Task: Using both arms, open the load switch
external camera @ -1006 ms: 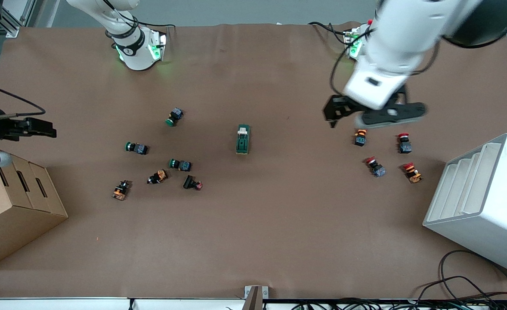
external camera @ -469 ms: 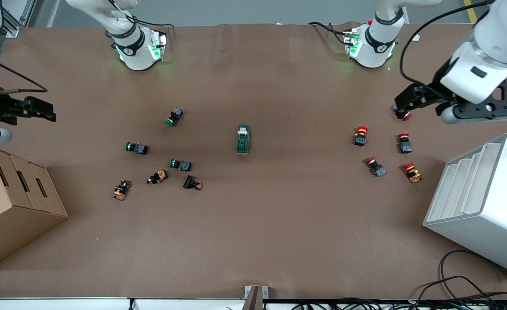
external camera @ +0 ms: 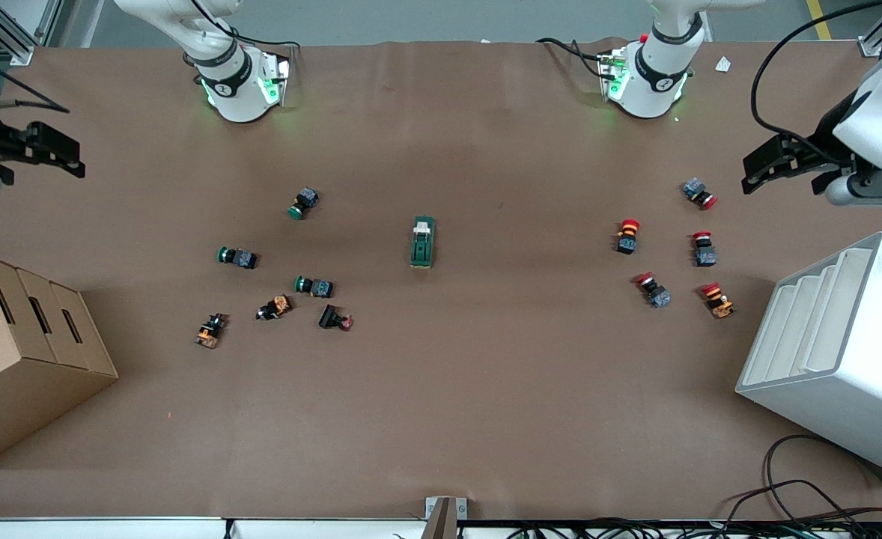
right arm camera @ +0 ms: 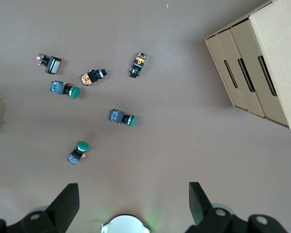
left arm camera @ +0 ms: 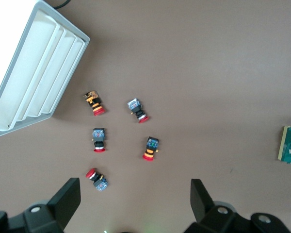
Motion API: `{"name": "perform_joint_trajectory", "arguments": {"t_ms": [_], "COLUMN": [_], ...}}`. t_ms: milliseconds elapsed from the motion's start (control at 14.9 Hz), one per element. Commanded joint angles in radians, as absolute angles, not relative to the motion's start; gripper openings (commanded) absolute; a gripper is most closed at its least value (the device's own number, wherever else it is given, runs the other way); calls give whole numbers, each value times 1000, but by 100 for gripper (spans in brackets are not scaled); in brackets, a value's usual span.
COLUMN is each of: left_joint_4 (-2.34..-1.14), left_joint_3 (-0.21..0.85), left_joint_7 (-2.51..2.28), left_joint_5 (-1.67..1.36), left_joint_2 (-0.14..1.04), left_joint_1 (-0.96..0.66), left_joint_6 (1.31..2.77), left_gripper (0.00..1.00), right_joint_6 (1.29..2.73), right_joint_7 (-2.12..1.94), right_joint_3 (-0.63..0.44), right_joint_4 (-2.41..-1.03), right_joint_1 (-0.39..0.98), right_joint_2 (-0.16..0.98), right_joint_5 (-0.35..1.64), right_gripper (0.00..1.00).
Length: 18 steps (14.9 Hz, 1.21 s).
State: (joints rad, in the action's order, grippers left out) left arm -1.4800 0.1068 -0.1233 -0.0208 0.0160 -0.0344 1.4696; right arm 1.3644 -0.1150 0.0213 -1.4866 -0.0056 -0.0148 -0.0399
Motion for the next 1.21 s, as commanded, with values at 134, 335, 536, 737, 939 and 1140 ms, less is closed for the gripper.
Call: {"name": "perform_joint_trajectory", "arguments": {"t_ms": [134, 335, 536, 737, 939, 1140], "left_joint_4": [-1634, -1652, -1645, -1597, -1588, -1583], "left_joint_3": [133, 156, 155, 155, 155, 156], "left_joint_7": [-80, -81, -75, -71, -83, -89], "left_joint_5": [-23, -25, -28, -25, -35, -23], "left_joint_2": [-112, -129, -121, -89, -74, -71], "left_joint_1": [6, 15, 5, 6, 6, 2], "left_joint_6": [1493, 1493, 1473, 1470, 1467, 1463], "left_gripper": [100, 100, 100, 100, 100, 100], "right_joint_6": [1384, 1384, 1387, 1387, 1393, 1388], "right_joint_7": [-132, -132, -130, -129, -121, -71], "right_joint_3": [12, 12, 12, 12, 11, 9], "right_joint_4": [-1555, -1562, -1569, -1569, -1566, -1565], "right_joint_1": [-3, -2, -5, -8, -9, -11], "right_joint_2": [-115, -117, -117, -117, -117, -117], "right_joint_5": [-48, -46, -37, -23, -9, 14], "right_gripper": [100, 100, 100, 100, 100, 100]}}
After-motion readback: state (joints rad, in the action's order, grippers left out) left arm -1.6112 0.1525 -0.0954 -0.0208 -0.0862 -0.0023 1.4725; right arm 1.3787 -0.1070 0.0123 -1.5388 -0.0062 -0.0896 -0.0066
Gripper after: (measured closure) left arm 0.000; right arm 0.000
